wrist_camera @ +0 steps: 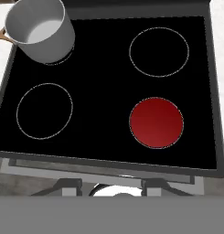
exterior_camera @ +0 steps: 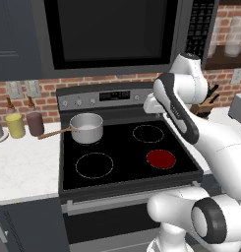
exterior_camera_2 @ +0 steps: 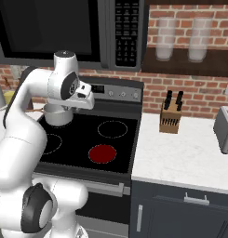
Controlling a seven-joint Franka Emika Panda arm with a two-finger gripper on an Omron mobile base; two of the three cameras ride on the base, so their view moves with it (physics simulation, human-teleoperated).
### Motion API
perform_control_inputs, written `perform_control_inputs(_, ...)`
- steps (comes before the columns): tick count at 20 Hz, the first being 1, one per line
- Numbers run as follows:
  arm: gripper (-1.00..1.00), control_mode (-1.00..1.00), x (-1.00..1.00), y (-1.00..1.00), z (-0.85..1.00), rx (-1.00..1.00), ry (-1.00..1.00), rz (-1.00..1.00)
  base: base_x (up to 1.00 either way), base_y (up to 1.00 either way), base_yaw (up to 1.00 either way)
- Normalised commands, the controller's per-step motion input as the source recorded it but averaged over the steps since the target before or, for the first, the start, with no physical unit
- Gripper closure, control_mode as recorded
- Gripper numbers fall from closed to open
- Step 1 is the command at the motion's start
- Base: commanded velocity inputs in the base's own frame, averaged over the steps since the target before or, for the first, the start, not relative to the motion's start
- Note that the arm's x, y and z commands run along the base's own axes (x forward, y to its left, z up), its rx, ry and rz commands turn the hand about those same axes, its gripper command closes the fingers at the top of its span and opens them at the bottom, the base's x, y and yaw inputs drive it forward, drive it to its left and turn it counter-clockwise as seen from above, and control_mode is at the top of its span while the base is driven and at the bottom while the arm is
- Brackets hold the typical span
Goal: Turn off the front right burner of the stove.
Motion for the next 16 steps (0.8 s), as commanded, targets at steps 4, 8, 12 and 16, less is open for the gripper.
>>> perform_control_inputs(4,-1.00,-1.00,-0.03,0.00,0.00,0.00,0.00,0.00,0.00,0.00,0.00)
perform_control_inputs(8,-1.00,-1.00,-0.14,0.07,0.00,0.00,0.00,0.00,0.00,0.00,0.00)
perform_control_inputs(12,-1.00,-1.00,-0.27,0.07,0.00,-0.01,-0.06,0.00,0.00,0.00,0.00)
perform_control_inputs(16,-1.00,-1.00,-0.38,0.00,0.00,0.00,-0.09,0.00,0.00,0.00,0.00)
